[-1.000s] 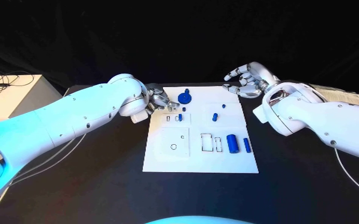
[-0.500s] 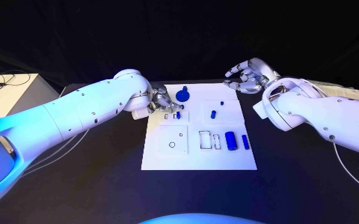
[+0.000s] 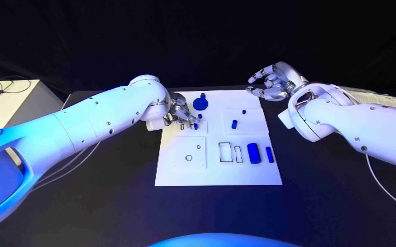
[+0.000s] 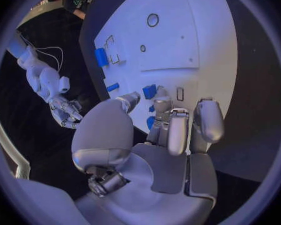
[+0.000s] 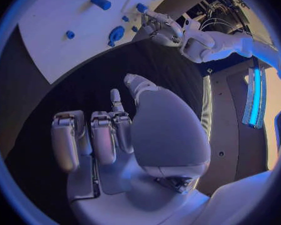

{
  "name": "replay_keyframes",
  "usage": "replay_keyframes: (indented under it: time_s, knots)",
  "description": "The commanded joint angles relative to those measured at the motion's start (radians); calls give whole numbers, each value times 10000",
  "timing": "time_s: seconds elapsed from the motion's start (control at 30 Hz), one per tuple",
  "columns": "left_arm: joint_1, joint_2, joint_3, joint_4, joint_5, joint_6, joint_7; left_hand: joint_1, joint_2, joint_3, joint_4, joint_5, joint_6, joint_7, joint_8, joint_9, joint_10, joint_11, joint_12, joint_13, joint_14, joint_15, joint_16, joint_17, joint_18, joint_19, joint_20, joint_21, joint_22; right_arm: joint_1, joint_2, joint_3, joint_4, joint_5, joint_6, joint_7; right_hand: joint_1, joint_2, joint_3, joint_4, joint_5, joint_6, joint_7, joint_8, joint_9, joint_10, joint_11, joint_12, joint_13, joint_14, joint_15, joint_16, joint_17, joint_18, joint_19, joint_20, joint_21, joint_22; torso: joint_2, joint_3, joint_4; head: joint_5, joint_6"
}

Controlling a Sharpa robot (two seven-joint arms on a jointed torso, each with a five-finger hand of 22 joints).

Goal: Assemble the parts on the task board

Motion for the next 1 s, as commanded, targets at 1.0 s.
replay_keyframes:
  time_s: [1.0]
  knots:
    - [10,383,-25,-502,138,124,26,424,77,326,-141,-36,-108,13,-120,218,-195,25,-145,-110,558,-35,-77,1556,-184,-63,-23,7,-67,5,154,7,-68,-205,79,-177,-27,31,47,38,32,-95,12,79,34,494,-54,-31,2043,1028,-85,1,2518,-32,862,-63,-29,2299,21,14,4,-57,-92]
